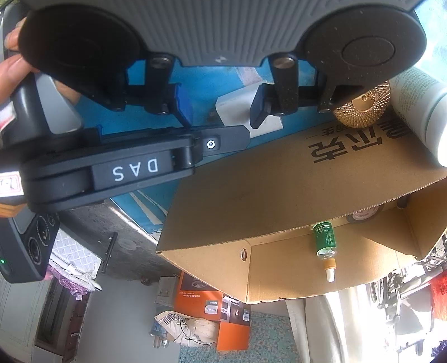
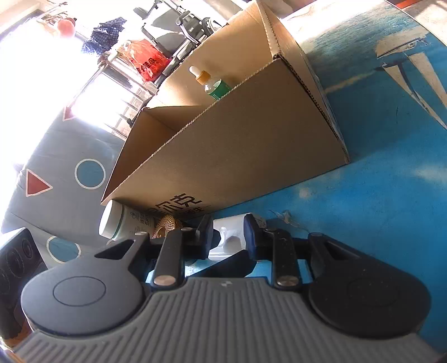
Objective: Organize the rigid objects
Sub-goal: 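Lower the right tool onto the white charger and close on it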
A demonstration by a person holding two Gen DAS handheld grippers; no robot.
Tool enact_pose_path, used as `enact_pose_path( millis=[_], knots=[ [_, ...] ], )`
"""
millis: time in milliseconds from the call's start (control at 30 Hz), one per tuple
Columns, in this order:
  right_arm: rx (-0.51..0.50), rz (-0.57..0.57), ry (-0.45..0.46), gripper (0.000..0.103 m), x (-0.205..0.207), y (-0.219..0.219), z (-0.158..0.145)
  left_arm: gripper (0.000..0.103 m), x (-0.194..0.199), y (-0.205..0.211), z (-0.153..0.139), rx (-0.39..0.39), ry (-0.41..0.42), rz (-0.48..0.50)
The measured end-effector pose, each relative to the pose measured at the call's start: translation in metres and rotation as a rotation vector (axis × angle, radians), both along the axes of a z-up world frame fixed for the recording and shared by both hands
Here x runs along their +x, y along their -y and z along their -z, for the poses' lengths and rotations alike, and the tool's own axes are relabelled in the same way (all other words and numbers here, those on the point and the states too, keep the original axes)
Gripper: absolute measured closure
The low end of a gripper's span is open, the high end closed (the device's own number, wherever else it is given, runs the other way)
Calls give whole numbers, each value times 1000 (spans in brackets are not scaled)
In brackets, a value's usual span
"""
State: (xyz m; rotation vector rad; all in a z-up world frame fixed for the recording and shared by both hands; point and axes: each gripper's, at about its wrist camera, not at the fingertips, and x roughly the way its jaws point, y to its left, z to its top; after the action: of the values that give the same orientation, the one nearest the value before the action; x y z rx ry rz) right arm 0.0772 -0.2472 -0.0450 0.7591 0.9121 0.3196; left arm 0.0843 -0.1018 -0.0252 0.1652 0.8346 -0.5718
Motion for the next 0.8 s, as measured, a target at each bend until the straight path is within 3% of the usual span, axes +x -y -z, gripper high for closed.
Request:
enact_pose_path(
  millis=[100,233,467,800],
  knots=[
    [6,12,0,79,-3,1,1,54,-4,0,-1,16,29,0],
    [0,47,-5,79,-6,8,2,40,-11,0,-1,64,84,-2],
    [8,67,-53,74,-7,7,13,38,-14,6,11,129,92,0],
    [15,53,-67,60,1,-3,22,32,-8,4,19,78,33,-38]
  ],
)
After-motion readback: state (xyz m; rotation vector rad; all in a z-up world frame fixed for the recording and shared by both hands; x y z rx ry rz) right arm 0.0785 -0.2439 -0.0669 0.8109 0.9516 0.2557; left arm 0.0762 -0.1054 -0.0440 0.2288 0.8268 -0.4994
